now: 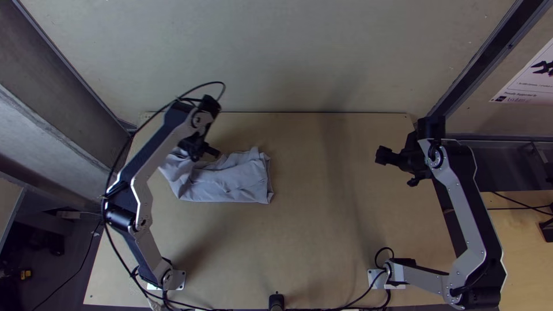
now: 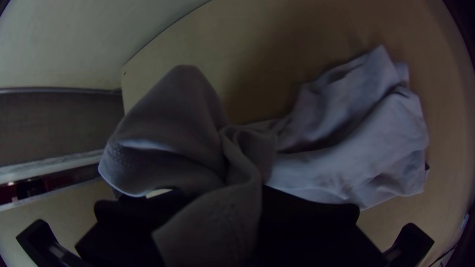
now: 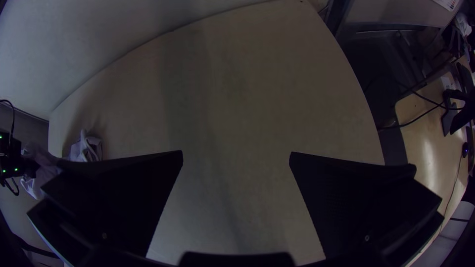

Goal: Fold the t-shirt

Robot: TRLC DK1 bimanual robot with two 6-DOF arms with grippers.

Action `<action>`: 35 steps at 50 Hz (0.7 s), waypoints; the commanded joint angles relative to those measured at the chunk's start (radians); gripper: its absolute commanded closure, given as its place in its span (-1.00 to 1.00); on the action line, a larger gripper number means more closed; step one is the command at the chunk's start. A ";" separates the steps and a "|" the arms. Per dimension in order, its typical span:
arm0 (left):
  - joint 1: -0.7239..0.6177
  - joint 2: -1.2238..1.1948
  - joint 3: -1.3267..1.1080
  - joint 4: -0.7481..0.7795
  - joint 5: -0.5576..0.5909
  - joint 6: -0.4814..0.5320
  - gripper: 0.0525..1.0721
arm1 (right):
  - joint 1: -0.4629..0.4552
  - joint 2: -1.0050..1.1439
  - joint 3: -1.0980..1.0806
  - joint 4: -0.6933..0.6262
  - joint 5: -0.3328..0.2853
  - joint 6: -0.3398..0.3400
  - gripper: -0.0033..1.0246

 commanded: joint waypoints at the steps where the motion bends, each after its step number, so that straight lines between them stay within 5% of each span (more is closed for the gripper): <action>1: -0.066 0.049 0.040 -0.018 -0.008 -0.065 0.95 | -0.016 -0.023 -0.033 0.000 -0.001 -0.021 -0.93; 20: -0.224 0.178 0.095 -0.018 0.062 -0.167 0.94 | -0.020 -0.034 -0.068 0.000 -0.001 -0.023 -0.93; 23: -0.236 0.201 0.124 -0.018 0.134 -0.180 0.56 | -0.019 -0.035 -0.075 0.000 -0.001 -0.021 -0.93; 29: -0.247 0.270 0.222 -0.033 0.323 -0.215 -0.89 | -0.013 -0.040 -0.094 0.008 -0.001 -0.021 -0.93; 35: -0.247 0.357 0.353 -0.047 0.436 -0.273 -0.92 | -0.010 -0.054 -0.124 0.026 -0.001 -0.017 -0.93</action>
